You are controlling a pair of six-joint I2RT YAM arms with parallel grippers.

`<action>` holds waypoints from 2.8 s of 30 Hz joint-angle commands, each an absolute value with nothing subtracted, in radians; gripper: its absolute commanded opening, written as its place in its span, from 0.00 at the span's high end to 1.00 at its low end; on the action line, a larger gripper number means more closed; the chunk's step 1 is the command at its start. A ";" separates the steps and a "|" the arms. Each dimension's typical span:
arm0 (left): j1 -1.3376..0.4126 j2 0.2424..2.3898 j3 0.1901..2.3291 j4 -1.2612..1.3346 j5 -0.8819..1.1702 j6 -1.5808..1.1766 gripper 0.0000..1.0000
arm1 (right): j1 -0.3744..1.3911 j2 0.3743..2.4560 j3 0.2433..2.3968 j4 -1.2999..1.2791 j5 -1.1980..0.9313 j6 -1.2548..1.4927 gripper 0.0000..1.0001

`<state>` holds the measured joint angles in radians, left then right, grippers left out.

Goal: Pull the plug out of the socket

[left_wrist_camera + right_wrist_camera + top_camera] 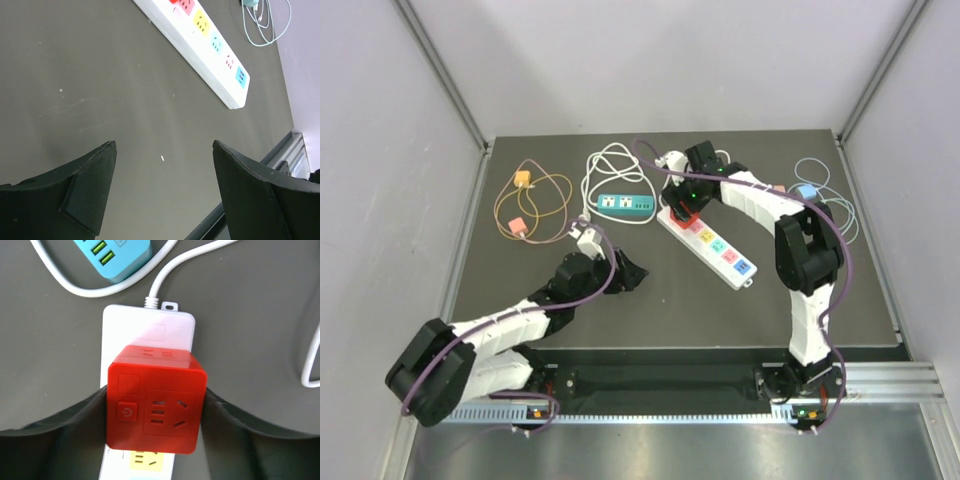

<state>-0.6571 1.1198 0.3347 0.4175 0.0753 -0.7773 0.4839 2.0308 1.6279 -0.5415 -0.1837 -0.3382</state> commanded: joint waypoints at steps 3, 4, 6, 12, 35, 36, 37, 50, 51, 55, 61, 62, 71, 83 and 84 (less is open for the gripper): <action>-0.653 1.225 0.394 0.567 0.144 -0.779 0.21 | 0.500 2.042 1.692 -0.555 -0.172 -0.331 0.57; -0.653 1.270 0.408 0.583 0.164 -0.775 0.22 | 0.500 2.043 1.697 -0.554 -0.169 -0.327 0.74; -0.653 1.324 0.455 0.607 0.187 -0.775 0.31 | 0.500 2.042 1.698 -0.552 -0.163 -0.314 0.86; -0.658 1.548 0.535 0.865 0.238 -0.865 0.66 | 0.500 2.026 1.690 -0.514 -0.146 -0.252 1.00; -0.733 2.138 0.914 1.131 0.118 -1.149 0.91 | 0.500 2.003 1.634 -0.463 -0.176 -0.141 1.00; -0.733 2.143 0.908 1.135 0.111 -1.163 0.91 | 0.500 2.002 1.632 -0.462 -0.176 -0.140 1.00; -0.735 2.149 0.902 1.140 0.103 -1.170 0.91 | 0.500 1.999 1.629 -0.460 -0.176 -0.140 1.00; -0.739 2.163 0.904 0.951 0.034 -1.233 0.73 | 0.500 1.973 1.617 -0.446 -0.166 -0.133 1.00; -0.741 2.166 0.902 0.942 0.031 -1.236 0.73 | 0.500 1.970 1.617 -0.445 -0.164 -0.132 1.00; -0.742 2.181 0.884 0.934 0.026 -1.249 0.71 | 0.500 1.942 1.621 -0.442 -0.164 -0.132 1.00; -0.744 2.201 0.862 0.922 0.011 -1.272 0.71 | 0.497 1.898 1.632 -0.434 -0.156 -0.124 1.00; -0.744 2.200 0.861 0.916 0.008 -1.275 0.71 | 0.497 1.893 1.631 -0.434 -0.163 -0.124 1.00; -0.742 2.198 0.851 0.862 -0.034 -1.273 0.71 | 0.462 1.862 1.634 -0.437 -0.195 -0.091 1.00; -0.742 2.210 0.887 0.786 -0.046 -1.272 0.71 | 0.551 1.792 1.525 -0.353 0.037 -0.206 1.00; -0.742 2.210 0.890 0.781 -0.045 -1.269 0.71 | 0.552 1.793 1.529 -0.356 0.028 -0.189 1.00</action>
